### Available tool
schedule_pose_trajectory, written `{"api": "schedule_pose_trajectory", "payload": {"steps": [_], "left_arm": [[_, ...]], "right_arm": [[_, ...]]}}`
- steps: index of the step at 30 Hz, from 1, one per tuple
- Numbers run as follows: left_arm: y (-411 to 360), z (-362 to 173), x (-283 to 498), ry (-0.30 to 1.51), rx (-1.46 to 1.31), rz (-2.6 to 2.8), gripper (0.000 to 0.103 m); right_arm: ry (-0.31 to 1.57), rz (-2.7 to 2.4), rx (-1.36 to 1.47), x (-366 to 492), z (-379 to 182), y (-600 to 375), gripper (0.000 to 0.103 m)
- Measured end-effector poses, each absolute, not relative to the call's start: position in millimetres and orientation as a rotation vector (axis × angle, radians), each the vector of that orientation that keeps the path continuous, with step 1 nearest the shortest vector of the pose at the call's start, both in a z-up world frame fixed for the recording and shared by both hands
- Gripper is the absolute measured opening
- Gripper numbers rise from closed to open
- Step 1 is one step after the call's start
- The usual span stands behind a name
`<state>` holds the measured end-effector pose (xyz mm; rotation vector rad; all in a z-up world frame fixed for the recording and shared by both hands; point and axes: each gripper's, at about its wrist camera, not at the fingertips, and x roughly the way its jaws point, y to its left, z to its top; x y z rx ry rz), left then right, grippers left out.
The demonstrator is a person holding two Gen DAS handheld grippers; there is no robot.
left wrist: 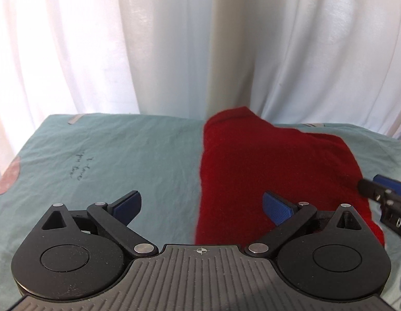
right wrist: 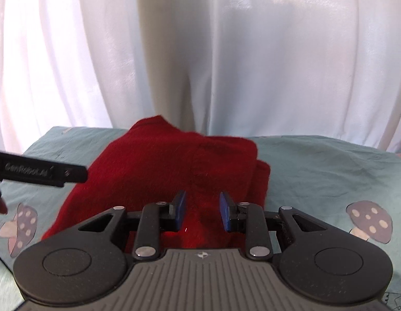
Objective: Fold small clothes
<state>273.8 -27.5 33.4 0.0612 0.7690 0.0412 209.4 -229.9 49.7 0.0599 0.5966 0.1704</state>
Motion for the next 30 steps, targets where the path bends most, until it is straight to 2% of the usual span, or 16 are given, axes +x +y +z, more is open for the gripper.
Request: {"api": "schedule_pose_trajectory", "payload": {"steps": [4, 11, 12, 14, 16, 22, 24, 26, 30], "left_arm": [[-12.3, 22.0, 284.6, 0.822, 0.017, 0.1, 0.102], [-20.9, 3.1, 315.3, 0.828, 0.042, 0.15, 0.102], [-25.7, -1.1, 319.6, 0.834, 0.059, 0.147, 0.102], [-34.5, -9.0, 323.4, 0.809, 0.081, 0.151, 0.103], [-40.0, -15.7, 323.9, 0.791, 0.094, 0.149, 0.103], [-42.3, -23.0, 318.7, 0.744, 0.141, 0.141, 0.103], [-35.0, -16.9, 313.6, 0.764, 0.128, 0.131, 0.103], [-27.7, -9.8, 302.4, 0.773, 0.127, 0.137, 0.103], [-20.4, -2.4, 264.3, 0.785, 0.123, 0.147, 0.103]], "right_arm": [[0.548, 0.115, 0.099, 241.2, 62.5, -213.6, 0.043], [0.569, 0.073, 0.03, 295.7, 36.2, -176.3, 0.044], [0.554, 0.067, 0.014, 297.6, 33.2, -173.5, 0.045], [0.545, 0.028, -0.049, 301.3, 20.9, -169.0, 0.053], [0.536, -0.022, -0.083, 301.7, 7.2, -173.6, 0.054], [0.529, -0.033, -0.041, 300.8, -1.0, -195.8, 0.068], [0.546, -0.031, -0.038, 296.9, 3.9, -198.5, 0.074], [0.575, -0.044, -0.029, 286.4, 11.2, -203.7, 0.086], [0.653, -0.018, 0.018, 252.8, 27.3, -212.5, 0.09]]}}
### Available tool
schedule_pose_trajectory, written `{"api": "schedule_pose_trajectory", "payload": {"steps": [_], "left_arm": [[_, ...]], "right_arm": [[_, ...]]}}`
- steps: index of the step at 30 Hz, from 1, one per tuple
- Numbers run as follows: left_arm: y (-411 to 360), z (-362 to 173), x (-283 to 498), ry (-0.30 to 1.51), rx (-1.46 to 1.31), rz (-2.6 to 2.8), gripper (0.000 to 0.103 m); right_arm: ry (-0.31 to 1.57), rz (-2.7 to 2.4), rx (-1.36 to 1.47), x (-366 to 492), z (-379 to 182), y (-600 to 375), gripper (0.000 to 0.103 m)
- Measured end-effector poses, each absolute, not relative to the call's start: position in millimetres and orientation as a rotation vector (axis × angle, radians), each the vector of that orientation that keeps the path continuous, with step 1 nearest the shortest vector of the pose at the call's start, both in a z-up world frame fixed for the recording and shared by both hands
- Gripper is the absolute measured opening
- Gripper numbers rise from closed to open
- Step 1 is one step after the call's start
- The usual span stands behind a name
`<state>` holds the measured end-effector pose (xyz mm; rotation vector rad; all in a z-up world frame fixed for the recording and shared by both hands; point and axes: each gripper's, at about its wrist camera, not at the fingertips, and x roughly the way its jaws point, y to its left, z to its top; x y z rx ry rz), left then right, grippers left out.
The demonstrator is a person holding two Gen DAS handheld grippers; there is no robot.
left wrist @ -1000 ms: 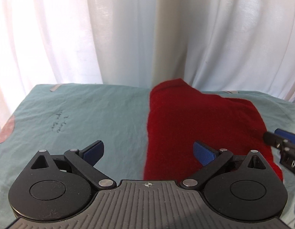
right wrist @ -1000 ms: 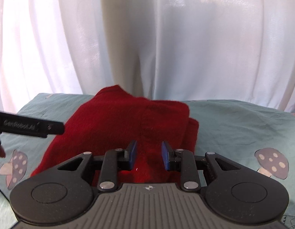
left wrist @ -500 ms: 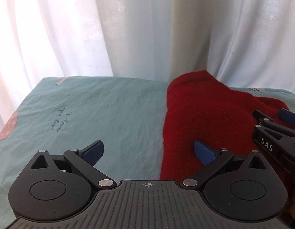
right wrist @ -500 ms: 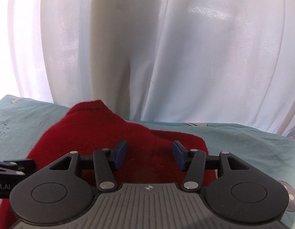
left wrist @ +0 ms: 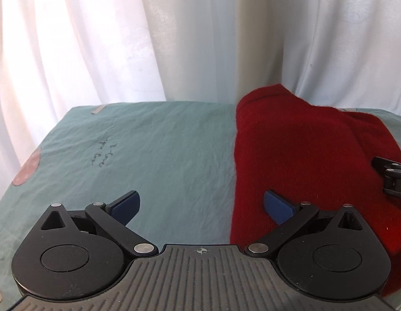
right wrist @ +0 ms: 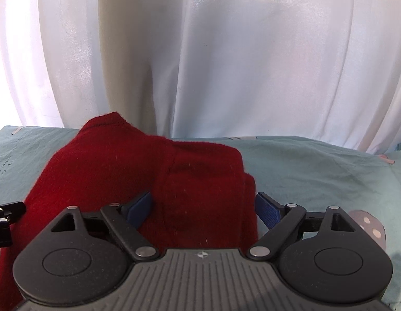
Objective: Fold small clothes
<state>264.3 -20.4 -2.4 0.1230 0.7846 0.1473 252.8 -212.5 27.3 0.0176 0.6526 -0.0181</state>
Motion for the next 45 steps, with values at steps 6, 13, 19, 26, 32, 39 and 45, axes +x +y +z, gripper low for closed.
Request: {"api": "schedule_pose_trajectory", "payload": {"steps": [6, 13, 19, 26, 32, 39, 45], "left_arm": [[-15.0, -2.7, 207.7, 0.857, 0.13, 0.124, 0.103], [-0.1, 7.8, 150.9, 0.951, 0.109, 0.032, 0.103], [4.4, 6.2, 128.1, 1.029, 0.12, 0.016, 0.103], [1.2, 13.0, 118.4, 1.039, 0.14, 0.004, 0.103], [-5.2, 16.2, 113.8, 1.04, 0.15, -0.014, 0.103], [-9.9, 22.2, 112.2, 1.027, 0.16, -0.015, 0.103], [-10.9, 26.9, 111.7, 1.019, 0.16, -0.003, 0.103]], "right_arm": [[0.783, -0.03, 0.024, 190.5, 35.2, -204.6, 0.099], [0.939, 0.074, 0.003, 122.0, 36.0, -176.0, 0.099], [1.0, 0.12, 0.021, 81.5, 39.3, -155.8, 0.099], [1.004, 0.088, -0.005, 66.5, 49.1, -151.4, 0.099], [0.982, 0.063, -0.003, 60.6, 58.9, -155.9, 0.099], [0.954, 0.038, -0.035, 58.2, 65.2, -158.6, 0.099], [0.946, 0.04, -0.032, 58.7, 70.0, -162.0, 0.099]]}}
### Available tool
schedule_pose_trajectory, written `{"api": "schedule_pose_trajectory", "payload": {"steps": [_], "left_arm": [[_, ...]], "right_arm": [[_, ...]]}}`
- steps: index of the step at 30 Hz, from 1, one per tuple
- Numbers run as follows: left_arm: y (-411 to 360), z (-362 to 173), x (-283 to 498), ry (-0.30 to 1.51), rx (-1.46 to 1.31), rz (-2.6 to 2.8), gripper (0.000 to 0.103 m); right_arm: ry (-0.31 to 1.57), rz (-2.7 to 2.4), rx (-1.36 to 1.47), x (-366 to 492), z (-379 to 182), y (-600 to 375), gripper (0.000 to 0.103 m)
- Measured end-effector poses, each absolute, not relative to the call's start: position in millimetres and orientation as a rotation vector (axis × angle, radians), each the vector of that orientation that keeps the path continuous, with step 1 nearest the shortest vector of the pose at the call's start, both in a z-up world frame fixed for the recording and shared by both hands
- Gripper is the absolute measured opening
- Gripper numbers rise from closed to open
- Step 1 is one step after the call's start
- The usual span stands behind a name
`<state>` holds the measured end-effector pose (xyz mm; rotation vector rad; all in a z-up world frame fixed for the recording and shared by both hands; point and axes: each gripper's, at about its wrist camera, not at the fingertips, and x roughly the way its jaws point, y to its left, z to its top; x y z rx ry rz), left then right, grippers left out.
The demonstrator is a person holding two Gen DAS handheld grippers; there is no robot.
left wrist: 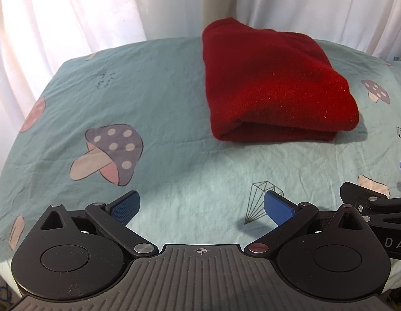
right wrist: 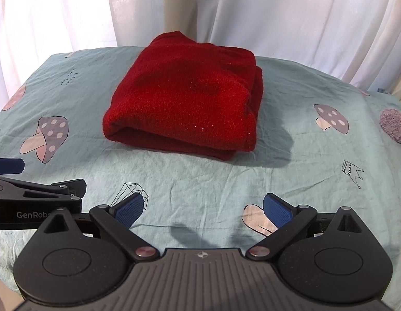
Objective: Fold small clothes
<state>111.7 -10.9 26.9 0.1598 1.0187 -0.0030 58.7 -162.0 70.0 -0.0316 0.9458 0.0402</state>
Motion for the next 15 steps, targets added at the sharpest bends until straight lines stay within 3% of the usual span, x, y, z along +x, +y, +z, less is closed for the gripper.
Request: {"api": "schedule_pose_trajectory", "payload": {"steps": [15], "left_arm": [[-16.5, 29.6, 113.8, 1.025, 0.166, 0.0, 0.103]], "right_arm": [[0.949, 0.045, -0.021, 59.1, 72.2, -165.9, 0.099]]}}
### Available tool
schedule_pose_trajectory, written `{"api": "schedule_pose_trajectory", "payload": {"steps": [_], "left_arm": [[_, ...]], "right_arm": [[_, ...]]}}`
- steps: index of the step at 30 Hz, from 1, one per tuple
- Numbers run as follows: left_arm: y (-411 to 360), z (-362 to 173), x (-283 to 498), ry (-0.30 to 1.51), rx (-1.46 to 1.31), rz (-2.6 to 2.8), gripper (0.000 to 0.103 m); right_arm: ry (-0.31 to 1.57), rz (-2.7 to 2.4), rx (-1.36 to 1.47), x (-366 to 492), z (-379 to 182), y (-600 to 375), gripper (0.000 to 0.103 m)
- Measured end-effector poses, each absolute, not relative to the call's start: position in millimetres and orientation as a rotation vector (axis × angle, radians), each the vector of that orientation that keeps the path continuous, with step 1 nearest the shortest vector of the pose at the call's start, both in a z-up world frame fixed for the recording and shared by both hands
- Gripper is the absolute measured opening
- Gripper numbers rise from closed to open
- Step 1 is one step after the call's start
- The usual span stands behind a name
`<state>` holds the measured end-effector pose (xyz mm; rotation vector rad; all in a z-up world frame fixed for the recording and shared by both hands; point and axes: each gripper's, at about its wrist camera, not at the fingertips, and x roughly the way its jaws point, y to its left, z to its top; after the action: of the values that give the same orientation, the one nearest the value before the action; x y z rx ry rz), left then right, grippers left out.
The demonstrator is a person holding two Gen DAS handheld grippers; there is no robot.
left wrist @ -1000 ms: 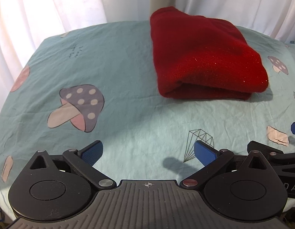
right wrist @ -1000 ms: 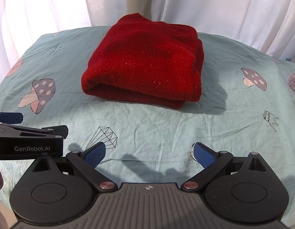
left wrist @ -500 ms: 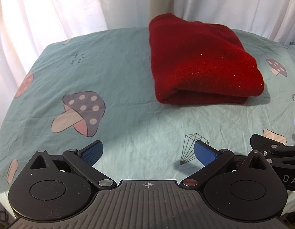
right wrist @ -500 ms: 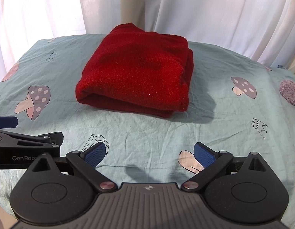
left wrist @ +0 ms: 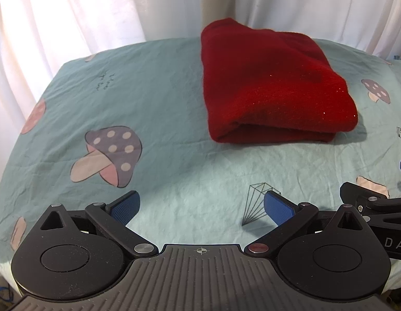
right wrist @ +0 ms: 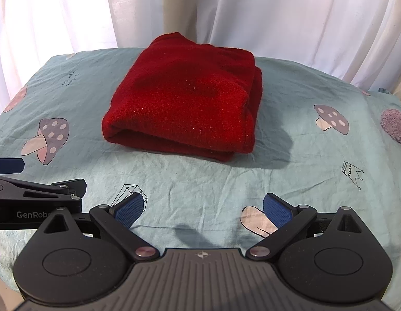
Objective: Fold small clothes
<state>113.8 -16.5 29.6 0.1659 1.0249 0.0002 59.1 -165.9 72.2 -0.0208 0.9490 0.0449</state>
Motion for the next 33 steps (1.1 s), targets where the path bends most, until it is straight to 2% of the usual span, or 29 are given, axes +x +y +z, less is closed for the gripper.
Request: {"api": "schedule_pose_trajectory", "payload": {"steps": [33], "left_arm": [[-20.2, 32.5, 116.9, 1.021, 0.165, -0.003, 0.103]], "right_arm": [[0.937, 0.023, -0.012, 64.3, 74.6, -170.7, 0.099]]}}
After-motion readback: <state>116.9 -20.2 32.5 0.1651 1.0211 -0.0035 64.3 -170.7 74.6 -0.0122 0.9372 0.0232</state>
